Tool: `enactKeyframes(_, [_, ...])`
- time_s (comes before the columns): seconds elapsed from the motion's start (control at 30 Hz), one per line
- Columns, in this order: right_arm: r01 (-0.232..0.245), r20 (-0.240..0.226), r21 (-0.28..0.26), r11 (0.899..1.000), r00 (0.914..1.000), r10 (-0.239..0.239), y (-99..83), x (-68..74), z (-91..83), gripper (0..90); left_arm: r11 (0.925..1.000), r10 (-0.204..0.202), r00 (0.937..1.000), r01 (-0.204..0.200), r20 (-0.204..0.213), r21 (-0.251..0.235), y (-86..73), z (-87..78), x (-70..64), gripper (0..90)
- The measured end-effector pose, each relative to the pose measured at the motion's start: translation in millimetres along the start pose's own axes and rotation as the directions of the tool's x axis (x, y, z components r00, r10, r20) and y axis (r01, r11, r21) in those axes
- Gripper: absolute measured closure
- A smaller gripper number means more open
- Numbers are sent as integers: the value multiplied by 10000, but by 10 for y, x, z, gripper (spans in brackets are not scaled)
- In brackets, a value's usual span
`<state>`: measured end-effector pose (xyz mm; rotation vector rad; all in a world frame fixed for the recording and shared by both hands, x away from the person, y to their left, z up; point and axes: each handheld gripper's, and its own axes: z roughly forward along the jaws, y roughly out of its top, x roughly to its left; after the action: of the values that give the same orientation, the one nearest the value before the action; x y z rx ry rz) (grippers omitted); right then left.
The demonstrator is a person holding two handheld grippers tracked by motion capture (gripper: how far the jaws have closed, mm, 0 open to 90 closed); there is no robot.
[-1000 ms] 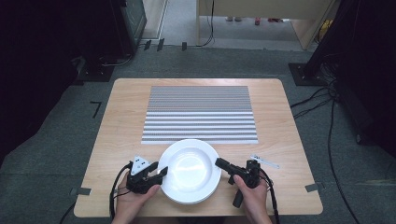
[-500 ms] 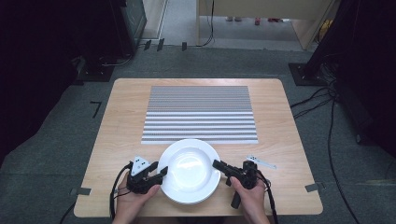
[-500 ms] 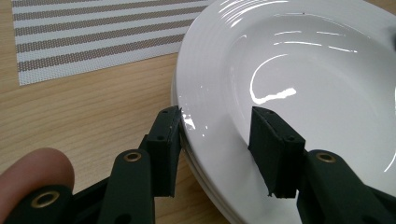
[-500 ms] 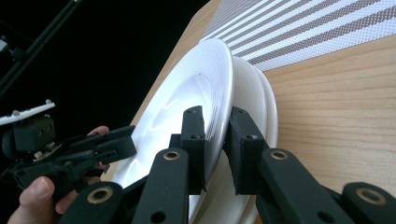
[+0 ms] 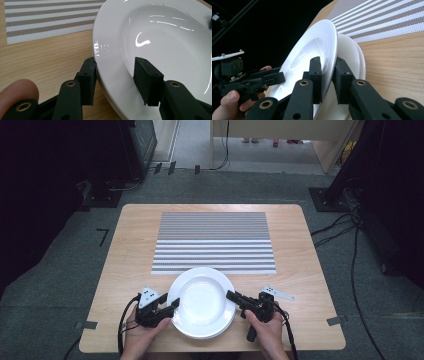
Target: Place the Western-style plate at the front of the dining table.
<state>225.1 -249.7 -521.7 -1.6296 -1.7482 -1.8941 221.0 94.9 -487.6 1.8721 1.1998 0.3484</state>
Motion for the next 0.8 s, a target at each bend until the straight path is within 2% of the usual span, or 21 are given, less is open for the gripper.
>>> enactKeyframes(0.23, [311, -128, -209, 9993, 9994, -314, -15, 5, 22, 790, 10000, -52, 9998, 51, 181, 76, -13, 15, 22, 516])
enactKeyframes(0.47, [514, -106, -269, 9983, 9986, -517, -14, 31, 26, 787, 10000, -83, 9999, 83, 77, -51, -10, 2, 13, 534])
enactKeyframes(0.6, [593, -75, -324, 9977, 9982, -596, -19, 35, 31, 787, 9995, -239, 9995, 243, 230, -186, -15, -6, 40, 556])
enactKeyframes(0.63, [588, -94, -332, 9977, 9982, -591, -19, 36, 32, 787, 9992, -328, 9988, 336, 354, -219, -15, -15, 57, 556])
enactKeyframes(0.67, [662, -150, -389, 9970, 9977, -668, -22, 42, 37, 788, 9976, -582, 9969, 601, 534, -332, -19, -26, 80, 569])
enactKeyframes(0.7, [662, -150, -389, 9970, 9977, -668, -22, 42, 37, 788, 9976, -582, 9969, 601, 534, -332, -19, -26, 80, 579])
enactKeyframes(0.73, [659, -158, -391, 9971, 9977, -665, -22, 45, 37, 789, 9963, -748, 9952, 773, 636, -379, -25, -29, 97, 579])
enactKeyframes(0.8, [642, -134, -423, 9970, 9978, -649, -26, 50, 40, 790, 9962, -731, 9953, 759, 641, -431, -31, -28, 98, 584])
